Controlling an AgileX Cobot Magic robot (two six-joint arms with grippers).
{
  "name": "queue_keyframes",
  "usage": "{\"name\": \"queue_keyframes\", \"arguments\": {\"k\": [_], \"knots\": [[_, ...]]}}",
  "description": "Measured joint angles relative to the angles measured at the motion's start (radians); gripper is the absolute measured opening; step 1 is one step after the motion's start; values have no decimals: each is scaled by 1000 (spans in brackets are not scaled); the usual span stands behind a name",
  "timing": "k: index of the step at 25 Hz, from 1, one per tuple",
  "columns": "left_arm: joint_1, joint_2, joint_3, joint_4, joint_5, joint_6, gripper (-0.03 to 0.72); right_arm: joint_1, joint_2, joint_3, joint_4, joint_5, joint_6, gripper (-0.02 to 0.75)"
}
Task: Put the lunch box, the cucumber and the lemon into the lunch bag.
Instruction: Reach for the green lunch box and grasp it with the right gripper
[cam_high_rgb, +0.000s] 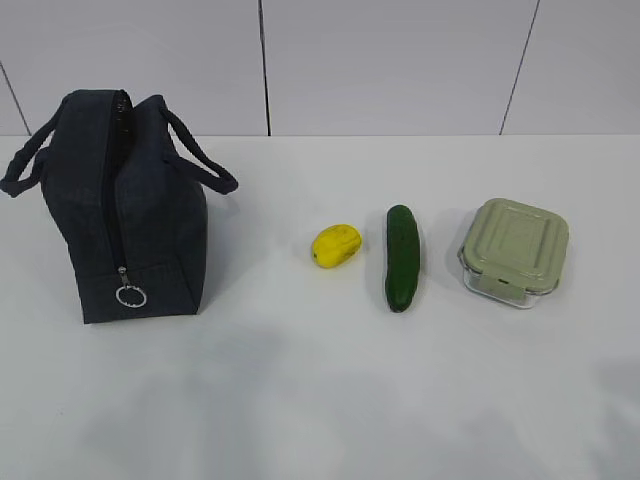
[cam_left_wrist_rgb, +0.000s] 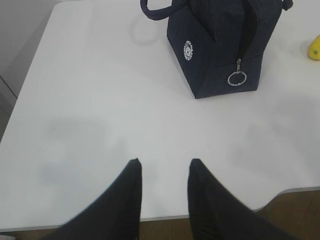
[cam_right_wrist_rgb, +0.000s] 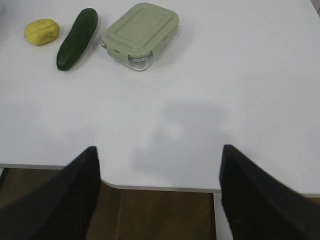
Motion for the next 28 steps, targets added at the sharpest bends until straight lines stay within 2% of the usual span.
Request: {"name": "queue_keyframes", "arguments": {"k": [28], "knots": [[0,0,0,0,0,0,225,0,0,-5,-4,-4,-10,552]]}}
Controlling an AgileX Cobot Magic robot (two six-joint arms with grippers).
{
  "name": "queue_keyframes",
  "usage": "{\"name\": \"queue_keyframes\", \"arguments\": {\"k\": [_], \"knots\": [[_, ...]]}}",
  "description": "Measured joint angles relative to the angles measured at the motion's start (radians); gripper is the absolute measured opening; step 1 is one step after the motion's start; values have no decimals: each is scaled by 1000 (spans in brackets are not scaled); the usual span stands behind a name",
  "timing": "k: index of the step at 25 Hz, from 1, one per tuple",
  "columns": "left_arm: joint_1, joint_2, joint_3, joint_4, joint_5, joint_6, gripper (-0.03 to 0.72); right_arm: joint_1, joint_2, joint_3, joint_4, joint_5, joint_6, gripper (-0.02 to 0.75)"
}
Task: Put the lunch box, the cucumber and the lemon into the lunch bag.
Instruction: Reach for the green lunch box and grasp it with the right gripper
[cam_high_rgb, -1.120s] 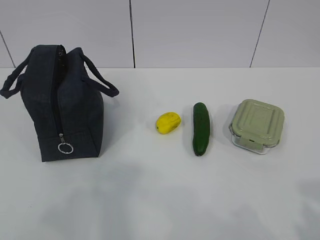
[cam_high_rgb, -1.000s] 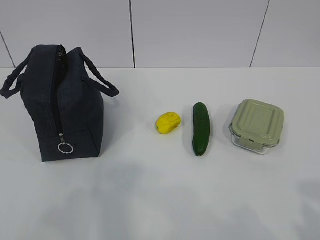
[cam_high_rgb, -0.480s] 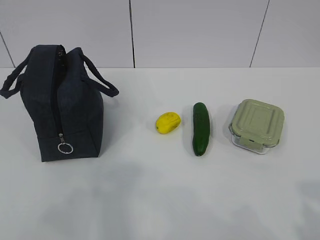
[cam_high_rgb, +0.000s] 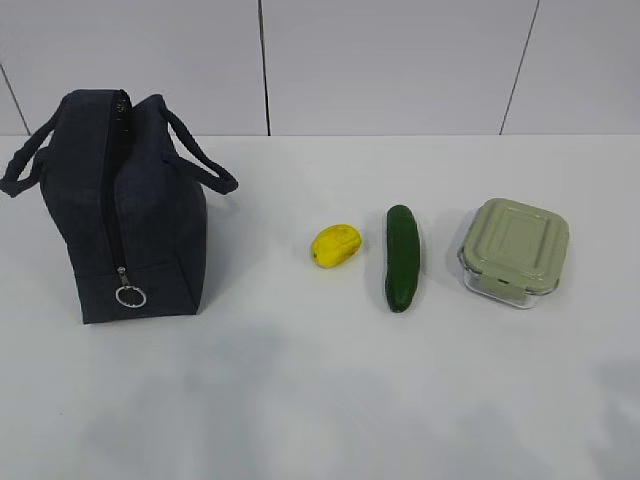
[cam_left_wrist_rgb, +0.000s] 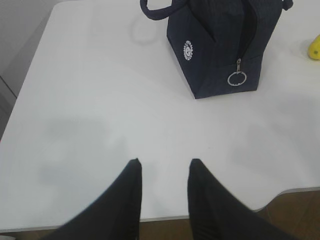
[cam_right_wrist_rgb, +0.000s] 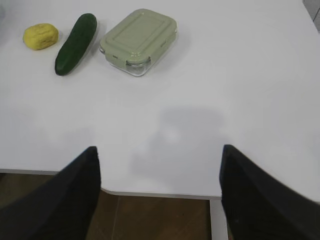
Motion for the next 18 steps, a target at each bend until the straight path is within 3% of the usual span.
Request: {"name": "queue_keyframes", "arguments": {"k": [12,18], "knots": [[0,0,0,2,0,0,226,0,111,-35,-4,-41,30,550],[0,0,0,71,0,0,226,0,272,-58,-4,-116,108,550]]}}
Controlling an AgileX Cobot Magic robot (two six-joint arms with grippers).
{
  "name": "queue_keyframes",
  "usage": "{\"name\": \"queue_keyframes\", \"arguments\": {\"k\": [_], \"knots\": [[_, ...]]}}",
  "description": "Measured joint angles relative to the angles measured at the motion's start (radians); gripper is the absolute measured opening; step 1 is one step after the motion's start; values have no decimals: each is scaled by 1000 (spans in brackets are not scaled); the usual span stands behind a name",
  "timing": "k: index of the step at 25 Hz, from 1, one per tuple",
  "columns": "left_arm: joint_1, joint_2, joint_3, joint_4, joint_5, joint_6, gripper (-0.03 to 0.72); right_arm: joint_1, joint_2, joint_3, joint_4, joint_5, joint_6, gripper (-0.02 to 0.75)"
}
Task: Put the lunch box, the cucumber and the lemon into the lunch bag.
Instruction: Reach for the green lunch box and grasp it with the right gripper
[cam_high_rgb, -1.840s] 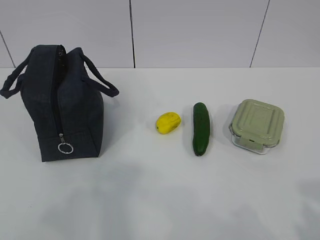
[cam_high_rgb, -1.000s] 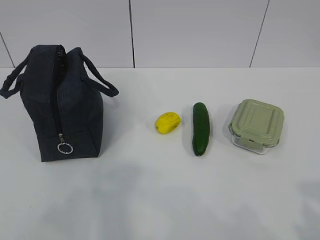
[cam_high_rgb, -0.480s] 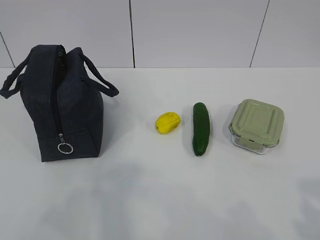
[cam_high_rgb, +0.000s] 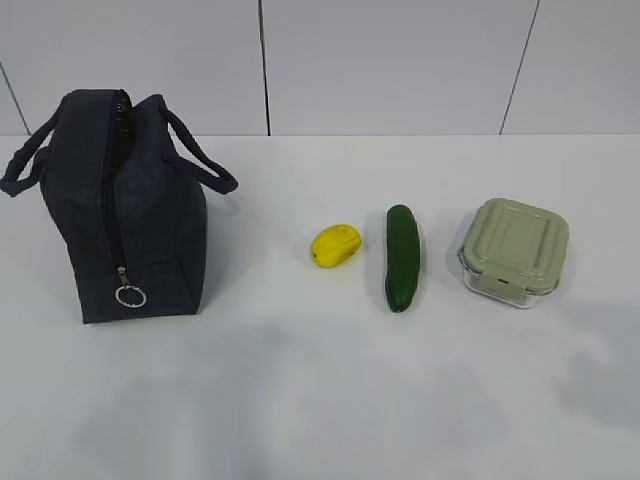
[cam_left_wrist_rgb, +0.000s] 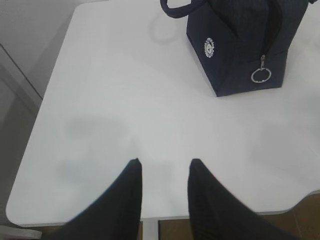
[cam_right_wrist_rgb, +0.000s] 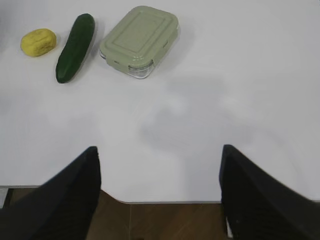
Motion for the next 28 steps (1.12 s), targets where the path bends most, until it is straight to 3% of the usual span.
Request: {"name": "queue_keyframes", "arguments": {"k": [6,11,28], "knots": [[0,0,0,38,-2,0,226,0,175,-54,19,-32,92,549],[0,0,0,55,-4,0,226,0,315,-88,79,-145,148,549],[0,0,0,57,-6,0,226,0,801,-343,296,-235,155,549]]}}
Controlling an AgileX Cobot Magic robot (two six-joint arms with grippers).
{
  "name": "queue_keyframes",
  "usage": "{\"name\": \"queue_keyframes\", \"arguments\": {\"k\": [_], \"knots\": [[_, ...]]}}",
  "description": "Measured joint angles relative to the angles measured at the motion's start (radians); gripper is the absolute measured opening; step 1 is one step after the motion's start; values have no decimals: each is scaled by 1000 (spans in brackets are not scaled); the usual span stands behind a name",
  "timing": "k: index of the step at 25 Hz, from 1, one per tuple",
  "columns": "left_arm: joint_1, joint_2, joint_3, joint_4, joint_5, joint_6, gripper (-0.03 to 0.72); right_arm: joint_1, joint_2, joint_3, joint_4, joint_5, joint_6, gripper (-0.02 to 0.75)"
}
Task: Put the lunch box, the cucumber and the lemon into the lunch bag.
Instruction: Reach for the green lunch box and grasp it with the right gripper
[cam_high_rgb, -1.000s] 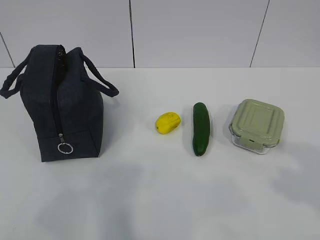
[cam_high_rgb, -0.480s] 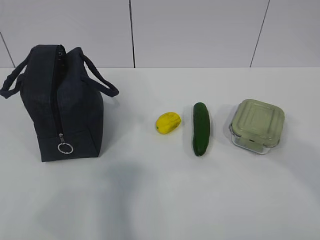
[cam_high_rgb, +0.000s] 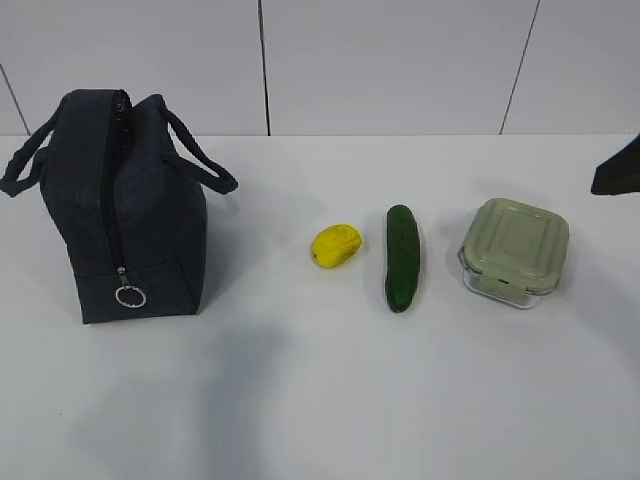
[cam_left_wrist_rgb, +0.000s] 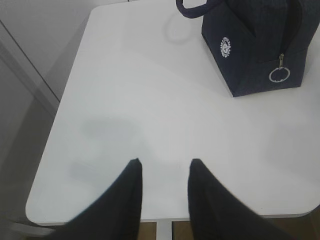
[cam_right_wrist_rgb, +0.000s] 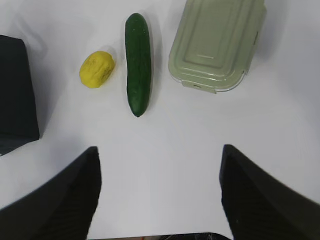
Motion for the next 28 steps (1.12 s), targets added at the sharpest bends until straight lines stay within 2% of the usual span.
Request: {"name": "queue_keyframes", "arguments": {"k": [11,18,23,28], "knots": [[0,0,0,0,-2,0,226,0,245,-82,66,21,-42,547],[0,0,0,0,-2,0,226,-2,402,-244,121,142,-132,547],[0,0,0,0,-2,0,226,-33,502,-352,221,212,-199,547],[0,0,0,0,-2,0,226,-130,546,-365,389,232,-344,547]]}}
